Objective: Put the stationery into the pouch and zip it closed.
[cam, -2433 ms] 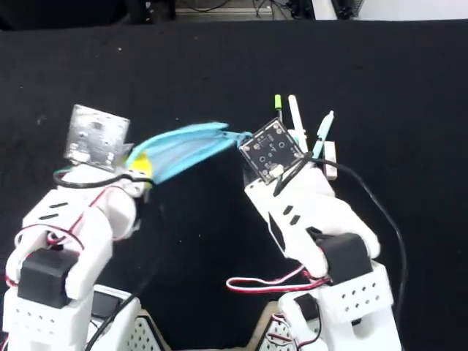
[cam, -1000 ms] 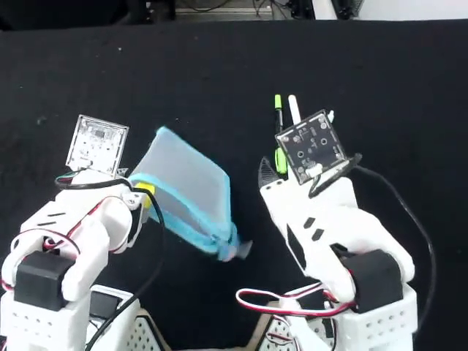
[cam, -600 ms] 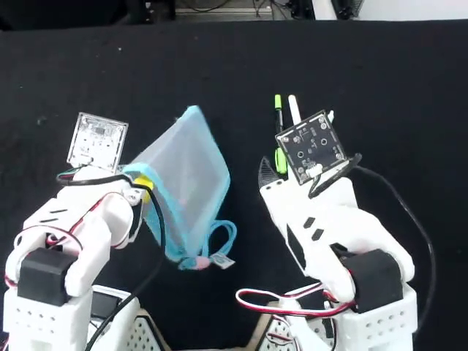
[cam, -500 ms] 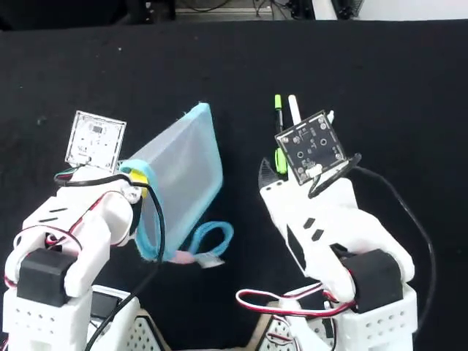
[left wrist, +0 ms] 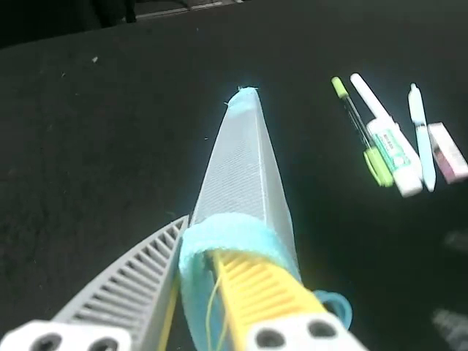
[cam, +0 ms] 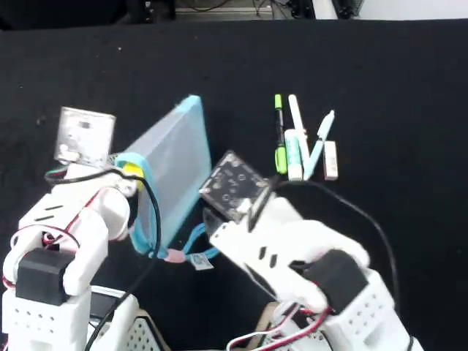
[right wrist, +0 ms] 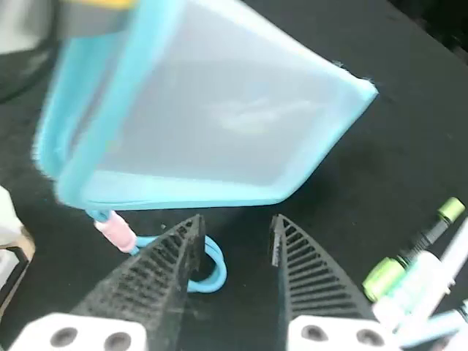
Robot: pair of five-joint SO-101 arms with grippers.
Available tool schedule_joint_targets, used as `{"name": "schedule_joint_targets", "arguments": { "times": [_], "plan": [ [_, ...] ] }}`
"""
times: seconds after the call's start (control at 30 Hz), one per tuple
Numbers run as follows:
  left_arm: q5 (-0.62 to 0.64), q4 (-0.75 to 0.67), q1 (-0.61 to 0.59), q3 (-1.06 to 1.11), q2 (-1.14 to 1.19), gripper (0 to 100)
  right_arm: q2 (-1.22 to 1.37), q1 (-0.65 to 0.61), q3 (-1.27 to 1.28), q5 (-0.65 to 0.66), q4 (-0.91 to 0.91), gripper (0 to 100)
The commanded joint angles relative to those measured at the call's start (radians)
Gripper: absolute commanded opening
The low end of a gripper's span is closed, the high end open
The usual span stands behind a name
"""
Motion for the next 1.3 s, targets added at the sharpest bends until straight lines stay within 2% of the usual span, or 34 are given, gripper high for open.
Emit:
{"name": "schedule_joint_targets", "arguments": {
  "times": [0.0,0.3,0.43,0.53,0.67,1.27],
  "plan": [
    [0.157,-0.097,-0.079,-0.054,0.000,3,0.001,-0.044,0.059,-0.009,-0.123,14.2],
    [0.356,-0.138,-0.107,-0.054,0.009,3,-0.001,-0.236,0.179,-0.092,-0.292,14.2],
    [0.370,-0.166,-0.108,-0.045,0.006,3,-0.001,-0.264,0.291,-0.103,-0.466,19.8],
    [0.370,-0.173,-0.108,-0.045,0.009,3,0.001,-0.264,0.346,-0.198,-0.585,24.0],
    [0.370,-0.173,-0.108,-0.045,0.009,3,0.002,-0.262,0.369,-0.272,-0.681,24.0],
    [0.370,-0.173,-0.108,-0.044,0.011,3,-0.064,-0.265,0.300,-0.276,-0.692,24.0]
  ]
}}
